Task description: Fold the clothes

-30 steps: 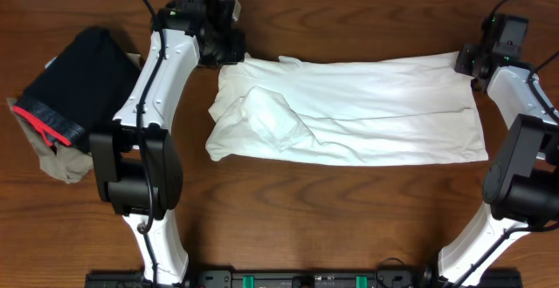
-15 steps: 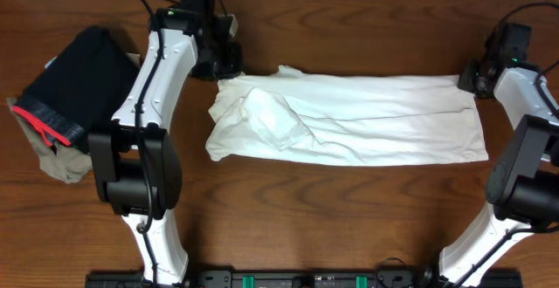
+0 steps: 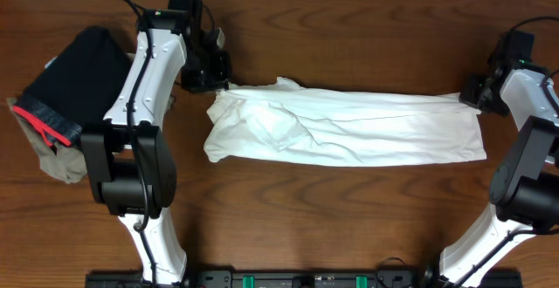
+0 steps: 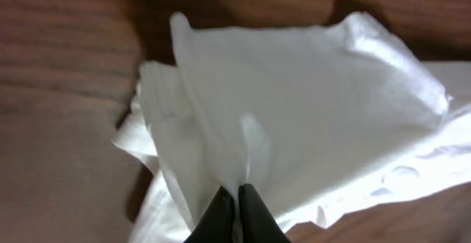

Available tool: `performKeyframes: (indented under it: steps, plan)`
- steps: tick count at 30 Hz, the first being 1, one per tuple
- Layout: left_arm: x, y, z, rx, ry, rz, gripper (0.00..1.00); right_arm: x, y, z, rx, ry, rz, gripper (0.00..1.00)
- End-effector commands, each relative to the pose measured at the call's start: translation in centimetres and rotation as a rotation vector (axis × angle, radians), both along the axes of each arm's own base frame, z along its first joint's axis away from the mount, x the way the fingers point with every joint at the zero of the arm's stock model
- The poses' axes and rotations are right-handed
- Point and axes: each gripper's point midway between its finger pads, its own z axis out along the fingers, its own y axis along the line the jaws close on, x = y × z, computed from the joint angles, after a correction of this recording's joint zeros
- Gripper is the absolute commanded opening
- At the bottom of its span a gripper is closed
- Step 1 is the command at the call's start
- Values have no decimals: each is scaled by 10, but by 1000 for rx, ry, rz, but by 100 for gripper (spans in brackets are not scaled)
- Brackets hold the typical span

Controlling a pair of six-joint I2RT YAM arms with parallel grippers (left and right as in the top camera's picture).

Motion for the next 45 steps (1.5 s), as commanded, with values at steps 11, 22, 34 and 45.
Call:
performKeyframes:
  steps: [11,22,34,45]
  plan:
    - [-45,-7,-3,-14,186,-8,6,0,-10,33,-29,-67,-60,1]
    - [-57,8,-13,72,236,-8,6,-19,-3,48,-17,-24,-56,1]
    - [-70,25,-27,168,279,-11,13,-43,-2,34,-17,95,-66,1]
    - [-80,34,-38,222,310,-17,14,-48,0,30,-12,112,-66,15]
